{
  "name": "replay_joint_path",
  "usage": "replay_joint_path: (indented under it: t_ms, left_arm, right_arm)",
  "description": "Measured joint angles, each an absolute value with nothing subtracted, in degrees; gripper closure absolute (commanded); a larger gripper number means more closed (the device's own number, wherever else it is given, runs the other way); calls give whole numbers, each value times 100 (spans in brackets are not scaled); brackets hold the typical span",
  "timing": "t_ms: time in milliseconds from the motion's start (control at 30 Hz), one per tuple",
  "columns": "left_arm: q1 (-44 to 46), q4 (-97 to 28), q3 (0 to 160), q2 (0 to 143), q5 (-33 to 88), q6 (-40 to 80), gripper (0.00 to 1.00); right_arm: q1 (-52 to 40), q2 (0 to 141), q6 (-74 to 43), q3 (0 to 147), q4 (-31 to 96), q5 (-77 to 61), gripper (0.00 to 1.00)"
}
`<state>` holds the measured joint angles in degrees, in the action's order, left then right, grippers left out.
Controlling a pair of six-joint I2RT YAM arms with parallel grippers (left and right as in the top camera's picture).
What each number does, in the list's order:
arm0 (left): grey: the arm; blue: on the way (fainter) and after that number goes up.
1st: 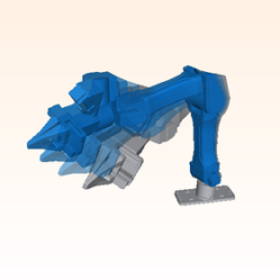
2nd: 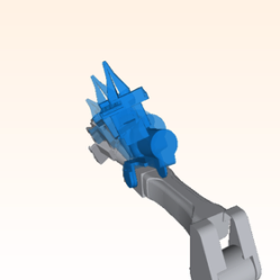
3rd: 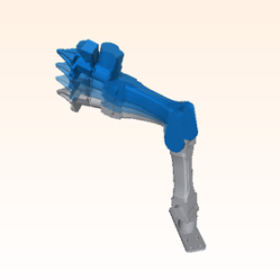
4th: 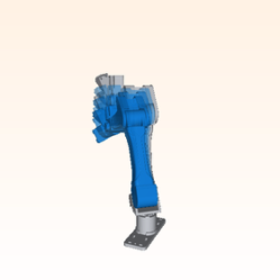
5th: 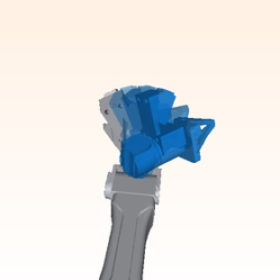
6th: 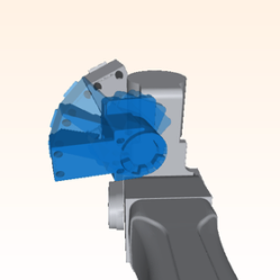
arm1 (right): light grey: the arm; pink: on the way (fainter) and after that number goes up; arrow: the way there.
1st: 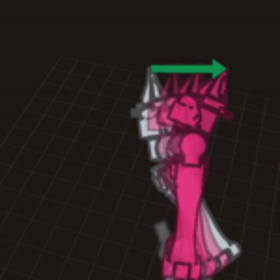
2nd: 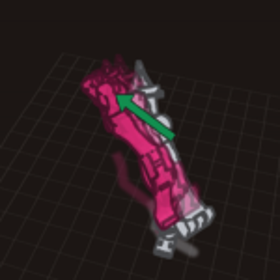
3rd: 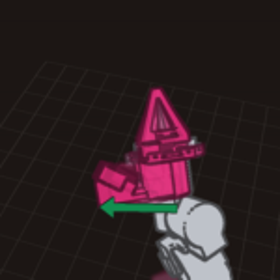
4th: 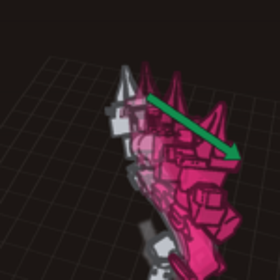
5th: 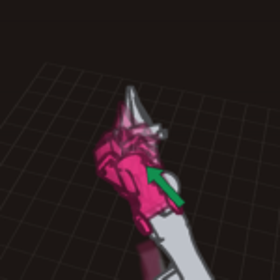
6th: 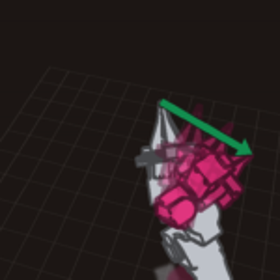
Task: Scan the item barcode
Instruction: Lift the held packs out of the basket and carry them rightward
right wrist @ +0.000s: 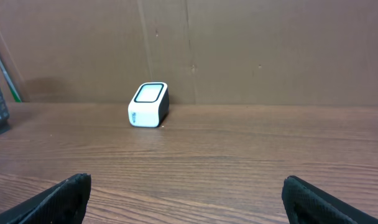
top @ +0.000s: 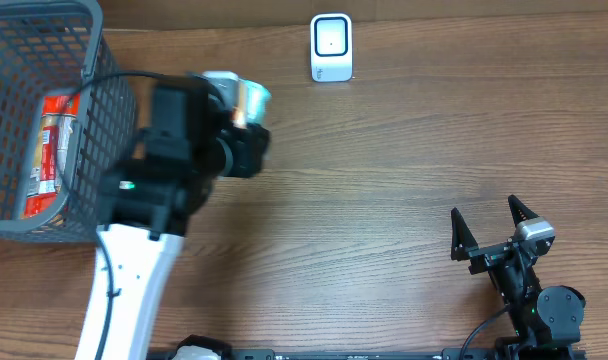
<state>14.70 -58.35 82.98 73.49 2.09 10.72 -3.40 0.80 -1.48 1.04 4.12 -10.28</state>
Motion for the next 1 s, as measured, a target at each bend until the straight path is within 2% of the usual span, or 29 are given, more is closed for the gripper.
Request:
replay_joint_path:
  t_ms: [233, 533, 1000]
  left_arm:
    - [2781, -5175, 7323, 7489, -86, 1542, 69]
    - [3760, -4615, 6971, 8746, -224, 1811, 68]
    - [4016, -3581, 6963, 10088, -64, 1973, 69]
  right_arm:
    - [-340, 80, -145, 104, 408, -1026, 0]
    - [-340, 80, -145, 104, 405, -1028, 0]
    - [-340, 80, -148, 104, 408, -1028, 0]
